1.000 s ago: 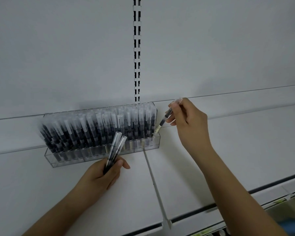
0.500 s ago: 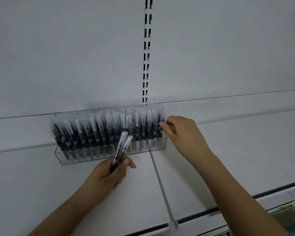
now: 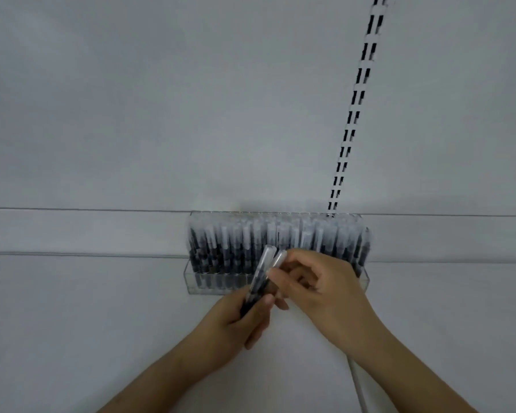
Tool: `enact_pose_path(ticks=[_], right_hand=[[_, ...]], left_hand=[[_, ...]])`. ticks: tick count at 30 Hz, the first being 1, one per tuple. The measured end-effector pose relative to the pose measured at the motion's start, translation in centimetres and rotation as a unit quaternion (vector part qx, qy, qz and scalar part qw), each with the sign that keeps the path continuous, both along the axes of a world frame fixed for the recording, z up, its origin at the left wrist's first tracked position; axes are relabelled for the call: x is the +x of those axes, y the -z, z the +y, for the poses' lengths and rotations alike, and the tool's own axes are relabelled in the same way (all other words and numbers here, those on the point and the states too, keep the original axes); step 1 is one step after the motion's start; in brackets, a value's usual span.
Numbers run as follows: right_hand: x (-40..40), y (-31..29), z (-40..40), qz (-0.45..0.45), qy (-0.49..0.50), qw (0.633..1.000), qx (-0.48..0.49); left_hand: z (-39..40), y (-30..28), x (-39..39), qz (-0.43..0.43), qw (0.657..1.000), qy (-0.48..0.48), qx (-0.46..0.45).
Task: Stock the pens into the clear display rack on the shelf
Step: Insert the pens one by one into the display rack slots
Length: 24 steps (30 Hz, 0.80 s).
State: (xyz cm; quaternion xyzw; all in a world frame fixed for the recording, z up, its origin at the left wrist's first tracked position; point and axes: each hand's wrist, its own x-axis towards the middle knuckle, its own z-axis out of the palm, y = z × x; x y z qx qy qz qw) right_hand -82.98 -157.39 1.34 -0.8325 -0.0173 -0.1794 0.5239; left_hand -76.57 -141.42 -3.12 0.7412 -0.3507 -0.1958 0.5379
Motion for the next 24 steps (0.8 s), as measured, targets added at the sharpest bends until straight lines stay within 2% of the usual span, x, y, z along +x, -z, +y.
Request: enact_pose_path(ticks=[3, 5, 9, 17, 24], right_hand=[[1.7, -1.9, 2.1, -0.049, 0.024, 0.997, 0.054], [2.4, -3.7, 3.1, -0.114, 0.066, 0.988, 0.084], [6.1, -7.1, 5.6, -0.204, 0.129, 0.966, 0.091], [13.6, -7.1, 8.5, -0.095, 0.186, 0.972, -0.109], [14.1, -7.9, 9.3, -0.07, 0.185, 0.962, -0.187]], left_hand=[[3.0, 0.0, 1.4, 0.006, 0.999, -0.001, -0.033], [4.9, 0.1, 2.3, 0.001, 0.999, 0.0, -0.045], [9.5, 0.3, 6.0, 0.013, 0.998, -0.013, -0.053], [13.3, 2.2, 11.2, 0.043, 0.998, -0.031, -0.039], [13.6, 3.0, 11.9, 0.096, 0.992, -0.033, -0.071]])
